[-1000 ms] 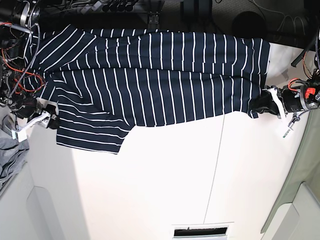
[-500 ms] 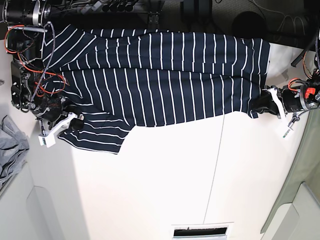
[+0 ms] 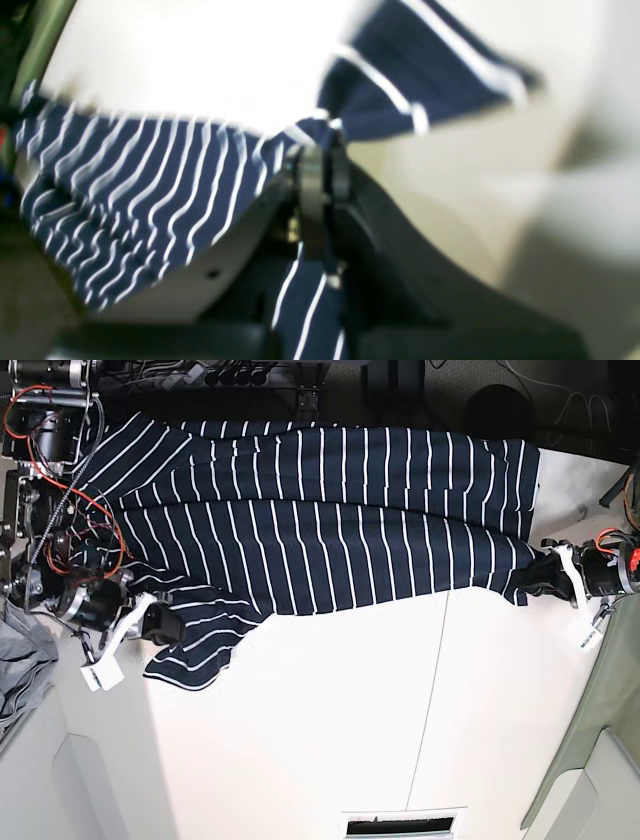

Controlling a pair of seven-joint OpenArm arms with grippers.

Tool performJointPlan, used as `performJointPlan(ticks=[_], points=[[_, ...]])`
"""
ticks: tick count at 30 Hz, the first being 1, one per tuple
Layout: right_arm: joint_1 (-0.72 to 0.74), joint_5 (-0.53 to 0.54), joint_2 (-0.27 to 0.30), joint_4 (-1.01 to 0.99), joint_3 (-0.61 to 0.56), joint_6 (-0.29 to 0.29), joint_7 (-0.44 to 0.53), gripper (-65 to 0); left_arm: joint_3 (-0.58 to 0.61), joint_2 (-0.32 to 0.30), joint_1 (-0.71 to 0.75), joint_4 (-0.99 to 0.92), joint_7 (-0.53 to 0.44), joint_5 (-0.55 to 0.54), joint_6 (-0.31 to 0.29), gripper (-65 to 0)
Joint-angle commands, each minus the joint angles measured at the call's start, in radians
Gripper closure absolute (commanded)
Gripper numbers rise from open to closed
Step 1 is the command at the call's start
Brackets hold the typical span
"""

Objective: Layout the t-shirt on the table in an organized manner, then fold the t-shirt properly
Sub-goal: 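Fold the shirt hem over toward the collar with both grippers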

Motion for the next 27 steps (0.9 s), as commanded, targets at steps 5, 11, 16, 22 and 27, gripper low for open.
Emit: performJointPlan(ticks=[5, 11, 16, 22, 27], points=[[-0.173, 0.029, 0.079, 0.201, 0.025, 0.009, 0.005, 0.0, -0.012, -0.094, -0.014, 0.056, 0.1, -0.144, -0.009, 0.0], [-0.388, 0.059, 0.109, 0.401, 0.136, 0.009, 0.005, 0.0, -0.012, -0.146, -0.014, 0.056, 0.175, -0.242, -0.009, 0.0], [-0.502, 0.083, 0.11, 0.458, 0.194, 0.009, 0.005, 0.0, -0.012, -0.145, 0.006, 0.056, 0.253, -0.283, -0.009, 0.0], [-0.577, 0.05, 0.108, 0.442, 0.193, 0.009, 0.005, -11.8, -0.012, -0.14, 0.103, 0.056, 0.252, -0.281, -0.009, -5.2], [-0.57, -0.02, 0.107, 0.443, 0.2, -0.012, 0.068, -43.4, -0.012, -0.136, 0.141, 0.055, 0.237, -0.261, -0.009, -27.5]])
